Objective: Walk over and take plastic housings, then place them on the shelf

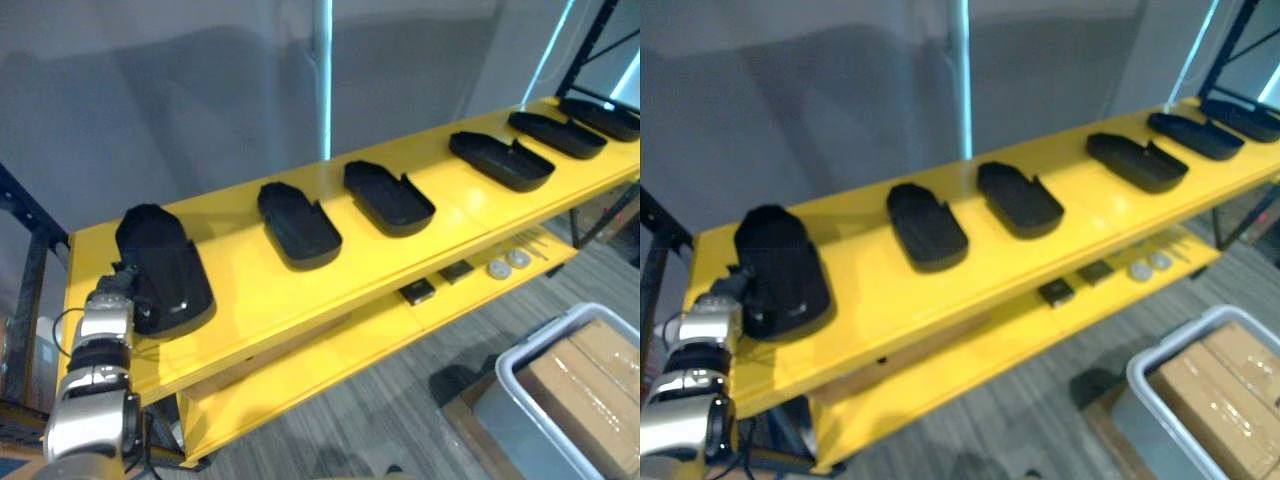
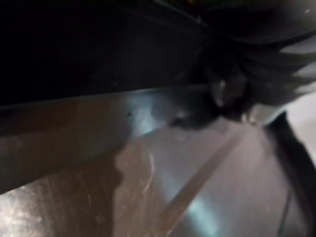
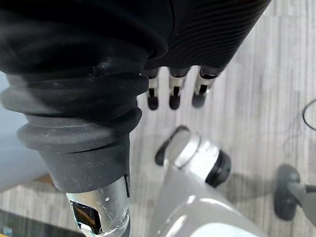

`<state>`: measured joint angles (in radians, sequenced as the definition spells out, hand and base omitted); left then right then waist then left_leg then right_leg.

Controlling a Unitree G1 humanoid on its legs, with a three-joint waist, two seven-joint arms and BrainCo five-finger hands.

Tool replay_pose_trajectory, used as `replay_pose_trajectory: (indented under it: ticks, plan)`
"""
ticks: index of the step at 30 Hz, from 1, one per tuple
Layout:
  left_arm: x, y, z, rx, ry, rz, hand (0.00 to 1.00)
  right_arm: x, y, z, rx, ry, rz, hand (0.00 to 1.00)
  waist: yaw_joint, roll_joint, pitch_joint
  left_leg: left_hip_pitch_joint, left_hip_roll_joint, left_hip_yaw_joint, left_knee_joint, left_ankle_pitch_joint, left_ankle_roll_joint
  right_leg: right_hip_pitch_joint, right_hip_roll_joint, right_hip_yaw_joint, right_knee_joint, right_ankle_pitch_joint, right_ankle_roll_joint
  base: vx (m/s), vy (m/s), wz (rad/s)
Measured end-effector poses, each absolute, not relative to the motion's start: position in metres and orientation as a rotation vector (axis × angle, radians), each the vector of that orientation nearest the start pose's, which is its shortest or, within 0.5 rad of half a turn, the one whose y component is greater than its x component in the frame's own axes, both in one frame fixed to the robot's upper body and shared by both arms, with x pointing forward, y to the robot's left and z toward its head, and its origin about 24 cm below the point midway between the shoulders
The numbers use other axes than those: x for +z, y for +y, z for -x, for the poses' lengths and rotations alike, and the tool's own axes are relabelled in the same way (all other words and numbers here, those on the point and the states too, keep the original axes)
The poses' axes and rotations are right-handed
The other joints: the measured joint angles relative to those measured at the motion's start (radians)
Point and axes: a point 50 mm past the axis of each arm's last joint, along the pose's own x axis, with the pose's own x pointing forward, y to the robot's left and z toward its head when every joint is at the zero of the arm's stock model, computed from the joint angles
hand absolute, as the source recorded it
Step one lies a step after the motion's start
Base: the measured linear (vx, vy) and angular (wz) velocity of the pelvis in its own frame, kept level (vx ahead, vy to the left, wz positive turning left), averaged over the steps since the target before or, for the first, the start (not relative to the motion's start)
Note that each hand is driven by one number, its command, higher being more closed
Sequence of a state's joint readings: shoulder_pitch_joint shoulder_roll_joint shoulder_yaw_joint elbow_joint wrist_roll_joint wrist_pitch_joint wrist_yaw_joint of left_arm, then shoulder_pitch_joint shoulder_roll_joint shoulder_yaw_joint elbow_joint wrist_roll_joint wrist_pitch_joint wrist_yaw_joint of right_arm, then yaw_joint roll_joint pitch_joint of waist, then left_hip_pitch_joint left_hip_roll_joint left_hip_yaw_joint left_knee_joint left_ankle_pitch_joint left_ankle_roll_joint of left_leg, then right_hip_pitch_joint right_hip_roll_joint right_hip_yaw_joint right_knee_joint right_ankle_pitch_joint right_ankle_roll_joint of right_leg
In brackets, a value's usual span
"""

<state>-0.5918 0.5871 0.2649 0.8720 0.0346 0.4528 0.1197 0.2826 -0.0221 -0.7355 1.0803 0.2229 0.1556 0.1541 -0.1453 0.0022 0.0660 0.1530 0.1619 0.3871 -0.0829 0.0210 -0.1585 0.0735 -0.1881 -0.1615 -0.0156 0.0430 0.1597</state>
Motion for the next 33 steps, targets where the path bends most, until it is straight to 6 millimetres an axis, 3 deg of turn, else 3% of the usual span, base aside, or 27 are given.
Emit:
replay_pose_trajectory:
  ticks: [8,11,20,33]
  plan:
    - [0.059,0.362,-0.304,0.644,0.602,-0.280,1.00,-0.169,-0.225,0.023,-0.802,1.227,-0.695,0.00,-0.019,0.006,0.026,-0.019,0.000,0.003,-0.004,0.000,0.000,-0.002,0.001,0.001,-0.024,0.015,-0.002,-0.03,-0.006,-0.01]
    - [0.068,0.373,-0.301,0.673,0.585,-0.300,1.00,-0.169,-0.226,0.017,-0.804,1.200,-0.708,0.00,-0.031,0.009,0.044,-0.032,0.000,-0.001,-0.004,0.002,-0.001,-0.012,0.001,-0.001,-0.026,0.015,-0.002,0.00,-0.003,0.03]
    - [0.094,0.387,-0.304,0.695,0.523,-0.324,1.00,-0.169,-0.226,0.010,-0.780,1.170,-0.713,0.00,-0.033,-0.006,0.059,-0.030,0.000,0.000,0.000,0.003,-0.002,-0.016,0.003,0.003,-0.024,0.017,-0.003,0.03,-0.003,0.01]
    - [0.101,0.386,-0.308,0.654,0.508,-0.310,1.00,-0.169,-0.228,0.008,-0.770,1.167,-0.698,0.00,-0.035,0.014,0.108,-0.032,0.001,0.012,-0.004,0.002,-0.002,-0.021,0.004,0.016,-0.023,0.015,-0.005,-0.03,-0.006,-0.02]
